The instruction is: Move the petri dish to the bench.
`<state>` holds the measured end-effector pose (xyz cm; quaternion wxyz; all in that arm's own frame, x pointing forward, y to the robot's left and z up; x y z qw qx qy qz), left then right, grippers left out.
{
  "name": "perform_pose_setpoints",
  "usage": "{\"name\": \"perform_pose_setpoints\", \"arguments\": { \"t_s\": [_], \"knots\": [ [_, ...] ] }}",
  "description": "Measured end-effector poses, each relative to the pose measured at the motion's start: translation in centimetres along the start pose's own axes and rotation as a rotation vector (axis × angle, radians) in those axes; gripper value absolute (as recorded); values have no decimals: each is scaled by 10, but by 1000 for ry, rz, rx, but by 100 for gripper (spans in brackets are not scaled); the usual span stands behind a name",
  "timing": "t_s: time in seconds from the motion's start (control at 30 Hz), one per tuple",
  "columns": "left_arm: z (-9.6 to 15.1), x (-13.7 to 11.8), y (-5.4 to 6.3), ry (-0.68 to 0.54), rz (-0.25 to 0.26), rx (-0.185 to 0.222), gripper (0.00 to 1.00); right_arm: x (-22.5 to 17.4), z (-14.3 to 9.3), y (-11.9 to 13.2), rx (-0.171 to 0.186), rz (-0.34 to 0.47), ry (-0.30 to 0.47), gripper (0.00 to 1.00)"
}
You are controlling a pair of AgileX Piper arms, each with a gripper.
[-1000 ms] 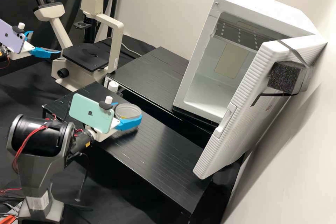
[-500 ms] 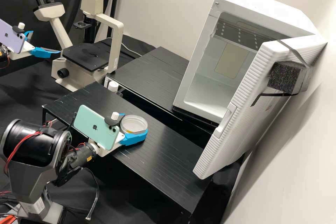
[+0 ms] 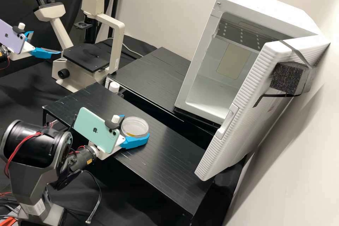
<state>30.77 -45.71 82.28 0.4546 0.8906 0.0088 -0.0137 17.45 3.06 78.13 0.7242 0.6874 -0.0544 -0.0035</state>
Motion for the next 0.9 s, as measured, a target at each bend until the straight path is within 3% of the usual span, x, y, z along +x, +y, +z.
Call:
{"name": "perform_pose_setpoints", "arguments": {
  "t_s": [0.67,0.8,0.9],
  "knots": [
    [0,0,0,0,0,0,100,-17,-16,39,111,178,123,100],
    [0,0,0,0,0,0,100,-15,-16,41,189,172,160,100],
    [0,0,0,0,0,0,100,-14,-17,39,216,146,189,100]
  ]
}}
